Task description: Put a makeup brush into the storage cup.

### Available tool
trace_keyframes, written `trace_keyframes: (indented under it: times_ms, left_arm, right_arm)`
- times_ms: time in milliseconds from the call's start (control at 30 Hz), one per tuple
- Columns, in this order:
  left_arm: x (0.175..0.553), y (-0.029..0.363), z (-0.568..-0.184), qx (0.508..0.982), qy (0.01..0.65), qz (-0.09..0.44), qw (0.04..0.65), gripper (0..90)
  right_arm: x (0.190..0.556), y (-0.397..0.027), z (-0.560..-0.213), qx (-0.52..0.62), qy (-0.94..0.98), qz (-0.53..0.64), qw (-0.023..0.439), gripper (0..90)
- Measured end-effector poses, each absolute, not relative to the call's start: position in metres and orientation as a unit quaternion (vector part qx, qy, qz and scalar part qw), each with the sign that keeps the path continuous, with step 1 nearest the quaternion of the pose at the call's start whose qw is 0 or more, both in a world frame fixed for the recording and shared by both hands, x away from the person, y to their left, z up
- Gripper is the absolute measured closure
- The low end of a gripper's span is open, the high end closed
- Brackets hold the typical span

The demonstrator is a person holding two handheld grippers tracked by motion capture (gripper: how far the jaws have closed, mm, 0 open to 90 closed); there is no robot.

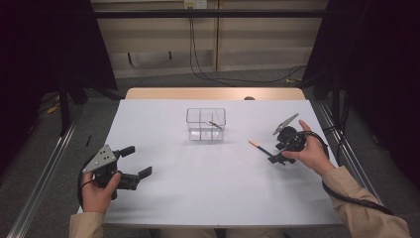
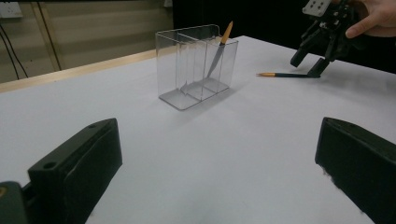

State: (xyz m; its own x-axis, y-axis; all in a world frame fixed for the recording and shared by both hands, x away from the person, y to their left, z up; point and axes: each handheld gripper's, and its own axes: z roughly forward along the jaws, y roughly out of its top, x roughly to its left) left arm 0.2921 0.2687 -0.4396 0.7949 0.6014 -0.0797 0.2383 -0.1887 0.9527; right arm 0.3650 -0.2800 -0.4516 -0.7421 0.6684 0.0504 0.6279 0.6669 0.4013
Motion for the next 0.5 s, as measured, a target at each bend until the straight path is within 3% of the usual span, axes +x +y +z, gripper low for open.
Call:
trace_keyframes:
  times_ms: [500]
  left_arm:
    - [0.2926,0.2675,-0.4411,0.758,0.277,0.153,0.570,1.0]
  right_arm:
    - [0.3646,-0.2766,-0.4550,0.357,0.918,0.163,0.052,56.7]
